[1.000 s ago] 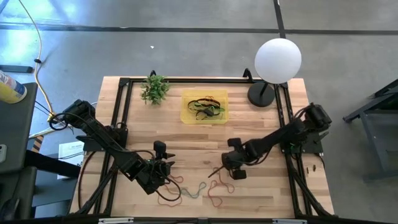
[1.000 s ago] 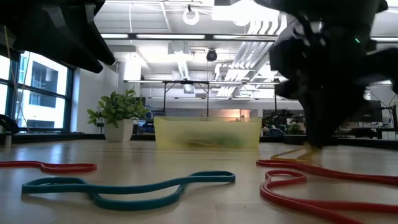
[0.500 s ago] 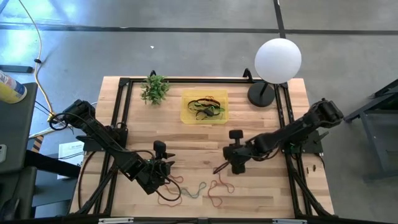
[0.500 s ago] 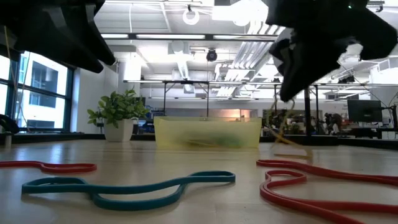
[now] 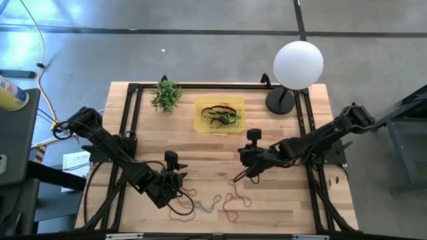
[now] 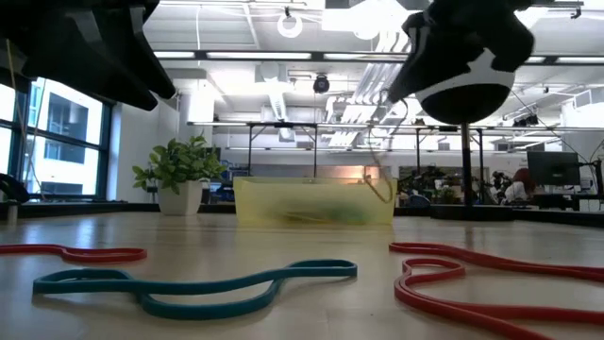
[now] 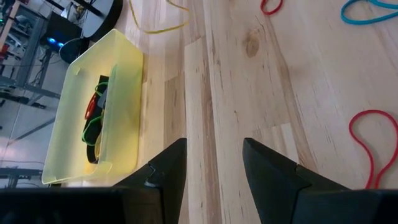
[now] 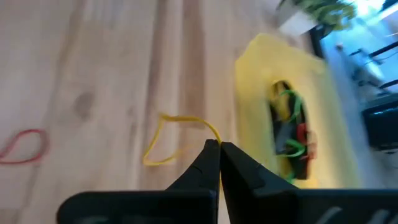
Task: Pick and place rubber bands into bin
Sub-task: Put the yellow rubber band into the yellow bin, then put the red rubber band into the yellow bin
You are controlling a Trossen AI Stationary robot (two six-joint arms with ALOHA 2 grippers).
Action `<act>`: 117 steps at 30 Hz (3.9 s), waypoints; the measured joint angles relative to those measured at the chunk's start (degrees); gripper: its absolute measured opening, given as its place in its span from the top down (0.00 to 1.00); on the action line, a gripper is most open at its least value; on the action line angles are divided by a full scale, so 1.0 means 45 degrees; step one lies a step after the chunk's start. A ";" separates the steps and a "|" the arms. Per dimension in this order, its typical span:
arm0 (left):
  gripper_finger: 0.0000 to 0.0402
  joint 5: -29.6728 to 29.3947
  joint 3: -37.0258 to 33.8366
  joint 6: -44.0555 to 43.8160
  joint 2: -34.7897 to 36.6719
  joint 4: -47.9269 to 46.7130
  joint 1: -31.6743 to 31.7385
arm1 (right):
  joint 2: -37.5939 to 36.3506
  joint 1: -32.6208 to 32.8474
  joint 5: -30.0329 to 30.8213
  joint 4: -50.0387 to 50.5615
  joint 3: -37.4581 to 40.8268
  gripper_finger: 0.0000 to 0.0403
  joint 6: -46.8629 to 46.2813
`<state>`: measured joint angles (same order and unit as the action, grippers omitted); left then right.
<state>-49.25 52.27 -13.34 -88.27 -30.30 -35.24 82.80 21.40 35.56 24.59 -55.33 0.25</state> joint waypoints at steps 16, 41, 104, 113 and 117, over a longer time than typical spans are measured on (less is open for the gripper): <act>0.64 -0.0058 0.0000 0.0000 0.0000 0.0046 0.0000 | -0.0106 -0.3010 0.0096 -0.3870 -0.0019 1.00 0.4154; 0.64 -0.0306 0.0000 -0.0005 0.0000 0.0078 0.0004 | 0.0842 -0.9279 -0.4932 -0.4944 -0.0019 1.00 0.2549; 0.64 0.9606 -0.0005 0.0204 -0.1747 0.1045 0.2130 | 0.2920 -0.3670 -0.8833 -0.4140 -0.0019 0.53 0.2015; 0.64 0.9742 0.0005 0.0240 -0.1889 0.1497 0.2249 | 0.2920 -0.1521 -0.6484 -0.3655 -0.0019 0.56 0.1382; 0.64 0.9709 0.0010 0.0242 -0.2060 0.1610 0.2244 | 0.2920 -0.0503 -0.4984 -0.3562 -0.0019 0.56 0.1045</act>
<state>-5.56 52.31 -12.25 -97.54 -23.06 -25.15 95.94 19.14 13.14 8.56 -55.42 4.95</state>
